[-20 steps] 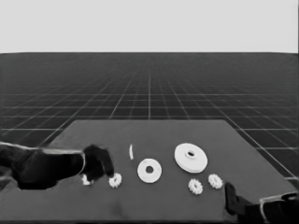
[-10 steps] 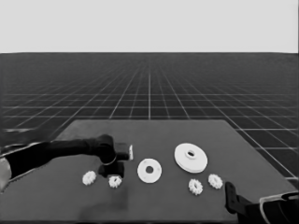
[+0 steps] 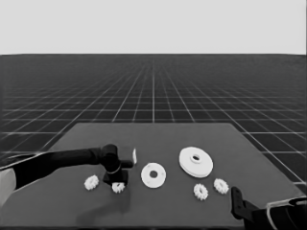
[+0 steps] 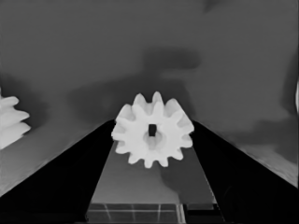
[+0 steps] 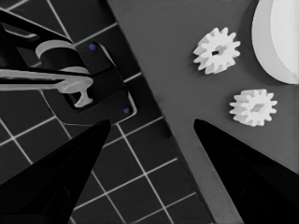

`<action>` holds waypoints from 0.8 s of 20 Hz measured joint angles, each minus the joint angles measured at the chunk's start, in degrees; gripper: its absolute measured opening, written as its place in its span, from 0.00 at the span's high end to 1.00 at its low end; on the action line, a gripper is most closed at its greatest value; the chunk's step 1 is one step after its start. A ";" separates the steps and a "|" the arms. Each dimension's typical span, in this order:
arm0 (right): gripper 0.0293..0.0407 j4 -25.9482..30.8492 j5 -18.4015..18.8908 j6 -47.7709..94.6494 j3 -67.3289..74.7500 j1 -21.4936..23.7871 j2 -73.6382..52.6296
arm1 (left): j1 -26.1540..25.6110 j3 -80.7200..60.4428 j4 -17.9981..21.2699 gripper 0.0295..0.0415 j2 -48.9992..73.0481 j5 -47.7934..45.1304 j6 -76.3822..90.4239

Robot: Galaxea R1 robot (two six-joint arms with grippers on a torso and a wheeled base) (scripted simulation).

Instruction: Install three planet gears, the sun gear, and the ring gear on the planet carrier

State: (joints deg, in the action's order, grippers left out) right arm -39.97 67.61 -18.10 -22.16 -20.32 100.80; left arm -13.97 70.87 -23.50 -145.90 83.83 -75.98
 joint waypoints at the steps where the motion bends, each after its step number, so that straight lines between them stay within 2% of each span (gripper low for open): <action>1: 0.19 0.00 0.00 0.00 0.00 0.00 0.00 | 0.02 0.00 -0.01 0.86 0.00 -0.01 0.00; 8: 0.19 0.00 0.00 0.00 0.00 0.00 0.00 | 0.02 0.01 -0.01 0.86 -0.01 -0.01 0.01; 9: 0.19 0.00 0.00 0.00 0.00 0.00 0.00 | 4.28 -4.35 4.36 0.86 1.37 2.34 -2.27; 11: 0.19 0.00 0.00 0.00 0.00 0.00 0.00 | 9.96 -7.14 9.39 0.86 2.15 3.79 -3.89; 13: 0.19 0.00 0.00 0.00 0.00 0.00 0.00 | 11.92 -7.65 11.28 0.86 2.28 4.10 -4.23; 16: 0.19 0.00 0.00 0.00 0.00 0.00 0.00 | 12.70 -7.78 12.10 0.86 2.31 4.21 -4.32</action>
State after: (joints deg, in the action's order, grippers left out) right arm -39.97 67.61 -18.10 -22.16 -20.32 100.80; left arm -1.27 63.08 -11.40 -143.58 88.04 -80.30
